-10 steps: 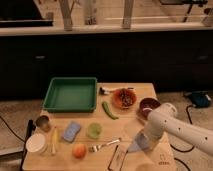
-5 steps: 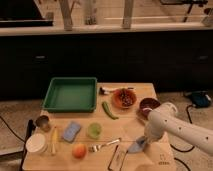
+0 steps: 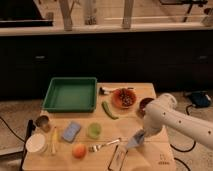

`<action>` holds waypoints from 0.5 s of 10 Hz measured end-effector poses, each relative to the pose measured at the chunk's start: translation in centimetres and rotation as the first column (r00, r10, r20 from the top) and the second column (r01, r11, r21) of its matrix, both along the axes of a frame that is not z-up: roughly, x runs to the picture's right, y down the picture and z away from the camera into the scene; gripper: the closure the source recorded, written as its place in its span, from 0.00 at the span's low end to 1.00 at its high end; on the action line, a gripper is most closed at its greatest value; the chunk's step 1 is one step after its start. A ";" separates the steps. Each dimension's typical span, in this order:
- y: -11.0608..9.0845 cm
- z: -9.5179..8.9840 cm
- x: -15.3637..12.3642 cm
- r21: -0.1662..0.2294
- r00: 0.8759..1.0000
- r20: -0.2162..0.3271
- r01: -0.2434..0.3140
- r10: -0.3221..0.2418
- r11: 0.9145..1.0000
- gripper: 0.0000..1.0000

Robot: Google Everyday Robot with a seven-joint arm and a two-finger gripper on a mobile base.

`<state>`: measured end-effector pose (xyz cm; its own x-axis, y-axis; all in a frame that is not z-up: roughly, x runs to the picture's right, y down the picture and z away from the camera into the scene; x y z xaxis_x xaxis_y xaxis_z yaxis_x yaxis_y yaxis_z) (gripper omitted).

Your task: Place towel in tray

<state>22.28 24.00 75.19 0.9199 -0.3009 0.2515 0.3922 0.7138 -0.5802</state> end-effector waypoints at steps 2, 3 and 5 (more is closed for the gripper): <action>-1.1 -0.4 -0.8 0.010 1.000 -0.002 0.019 -0.019 1.000 1.00; -1.8 -0.7 -1.2 0.014 1.000 -0.004 0.025 -0.025 1.000 1.00; -3.3 -1.2 -1.8 0.020 0.999 -0.006 0.039 -0.039 0.999 1.00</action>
<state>20.48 20.69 73.98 0.9086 -0.3419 0.2398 0.4169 0.7093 -0.5685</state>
